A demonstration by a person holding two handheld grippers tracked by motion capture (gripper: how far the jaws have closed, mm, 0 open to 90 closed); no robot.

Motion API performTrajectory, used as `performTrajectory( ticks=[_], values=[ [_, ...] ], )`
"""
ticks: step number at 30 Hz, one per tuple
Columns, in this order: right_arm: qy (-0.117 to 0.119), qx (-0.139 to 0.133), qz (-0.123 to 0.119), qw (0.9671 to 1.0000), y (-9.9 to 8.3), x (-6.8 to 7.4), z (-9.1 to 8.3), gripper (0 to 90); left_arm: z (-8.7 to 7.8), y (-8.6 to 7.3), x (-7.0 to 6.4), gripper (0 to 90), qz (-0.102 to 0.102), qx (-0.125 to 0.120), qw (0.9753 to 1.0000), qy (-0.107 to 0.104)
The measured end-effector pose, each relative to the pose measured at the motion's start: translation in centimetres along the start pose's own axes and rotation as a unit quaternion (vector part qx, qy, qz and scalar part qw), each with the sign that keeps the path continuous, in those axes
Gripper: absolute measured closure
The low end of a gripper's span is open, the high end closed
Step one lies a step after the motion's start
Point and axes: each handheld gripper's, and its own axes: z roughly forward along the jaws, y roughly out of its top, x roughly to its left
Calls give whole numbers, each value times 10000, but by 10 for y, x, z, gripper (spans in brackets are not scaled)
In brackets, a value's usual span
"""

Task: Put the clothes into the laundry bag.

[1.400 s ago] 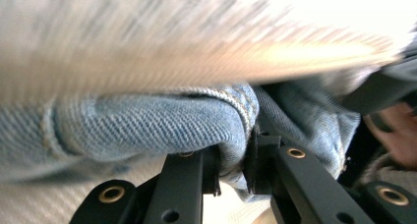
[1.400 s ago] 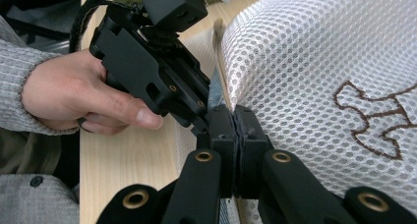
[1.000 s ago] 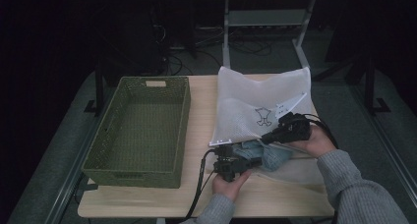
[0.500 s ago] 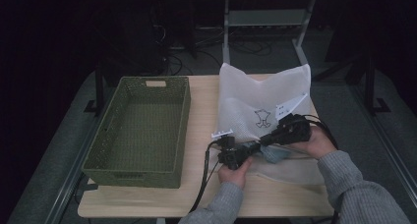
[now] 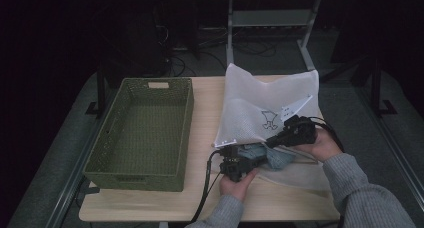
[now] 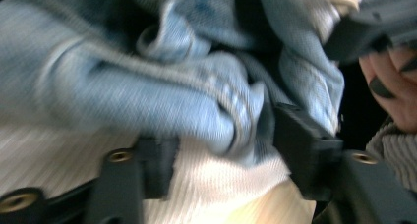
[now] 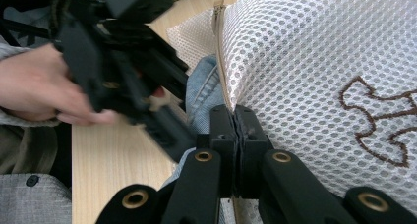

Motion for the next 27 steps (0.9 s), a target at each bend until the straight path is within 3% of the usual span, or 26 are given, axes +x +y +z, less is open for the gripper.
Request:
performTrajectory(
  ticks=[3, 5, 6, 8, 11, 15, 17, 19, 21, 24, 26, 27],
  values=[
    [2, 19, -1, 10000, 1, -1, 1, 878, -8, -4, 2, 356, 26, -14, 9998, 199],
    [-6, 53, -17, 10000, 2, 0, 3, 878, -11, -4, 7, 336, -64, -135, 9993, 343],
    [-2, 67, -12, 10000, 2, 1, 4, 878, -10, -2, 10, 327, -165, -133, 9992, 351],
    [9, 79, -44, 10000, 3, 2, 5, 878, -5, 3, 17, 308, -419, -51, 9990, 165],
    [22, 88, -67, 9999, 4, 3, 7, 878, 3, 8, 21, 322, -465, -159, 9985, 220],
    [30, 81, -74, 9999, 4, 3, 8, 878, 7, 12, 24, 471, -496, -225, 9981, 276],
    [57, 73, -84, 9999, 4, 2, 8, 878, 5, 13, 23, 631, -448, -294, 9982, 286],
    [60, 67, -111, 9999, 5, 3, 8, 878, 3, 14, 20, 800, -308, -431, 9985, 158],
    [87, 80, -129, 9998, 5, 5, 7, 878, 2, 15, 14, 838, -163, -454, 9988, 132],
    [66, 102, -181, 9998, 6, 7, 5, 878, -2, 14, 9, 823, -91, -356, 9993, -23],
    [38, 98, -178, 9998, 6, 8, 2, 878, -5, 10, 9, 690, -117, -203, 9997, -89],
    [45, 91, -164, 9998, 5, 7, 1, 878, -8, 8, 8, 629, -21, -147, 9999, 1]
  ],
)
